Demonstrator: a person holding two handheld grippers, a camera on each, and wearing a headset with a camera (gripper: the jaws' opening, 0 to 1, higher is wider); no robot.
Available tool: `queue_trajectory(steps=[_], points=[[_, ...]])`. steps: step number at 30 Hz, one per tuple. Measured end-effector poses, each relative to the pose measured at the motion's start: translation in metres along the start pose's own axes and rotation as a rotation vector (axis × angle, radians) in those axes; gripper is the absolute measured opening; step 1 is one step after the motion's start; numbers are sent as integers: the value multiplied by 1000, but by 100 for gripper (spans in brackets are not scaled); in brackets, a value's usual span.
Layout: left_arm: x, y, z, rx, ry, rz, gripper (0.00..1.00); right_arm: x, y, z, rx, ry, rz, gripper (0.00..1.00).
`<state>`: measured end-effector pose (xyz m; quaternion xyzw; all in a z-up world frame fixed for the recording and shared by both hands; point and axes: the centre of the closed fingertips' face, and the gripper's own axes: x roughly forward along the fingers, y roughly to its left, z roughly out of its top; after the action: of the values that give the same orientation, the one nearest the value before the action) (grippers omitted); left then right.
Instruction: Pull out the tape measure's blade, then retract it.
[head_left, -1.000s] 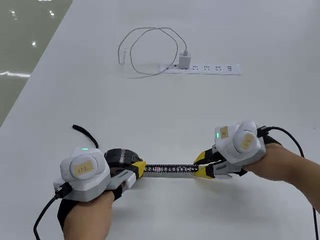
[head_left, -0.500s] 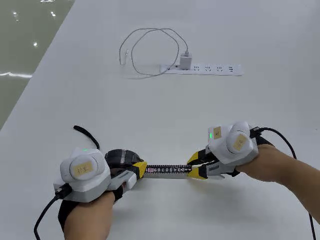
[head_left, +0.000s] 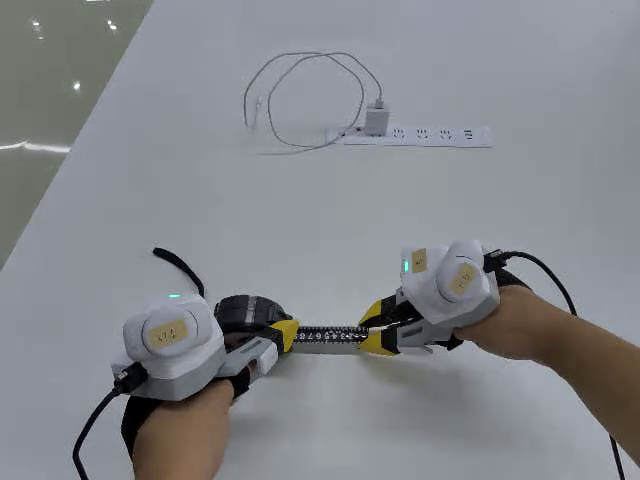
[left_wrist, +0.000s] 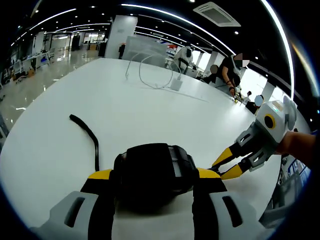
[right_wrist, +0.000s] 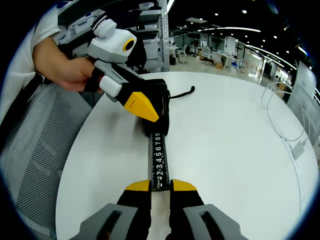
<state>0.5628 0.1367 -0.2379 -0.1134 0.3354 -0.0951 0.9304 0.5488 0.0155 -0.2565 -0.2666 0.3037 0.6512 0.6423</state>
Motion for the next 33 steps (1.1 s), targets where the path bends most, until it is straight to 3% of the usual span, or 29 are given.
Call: queue_trajectory(steps=[33], points=[[0, 0, 0, -9, -8, -3, 59, 26, 2, 26, -12, -37, 29, 9]])
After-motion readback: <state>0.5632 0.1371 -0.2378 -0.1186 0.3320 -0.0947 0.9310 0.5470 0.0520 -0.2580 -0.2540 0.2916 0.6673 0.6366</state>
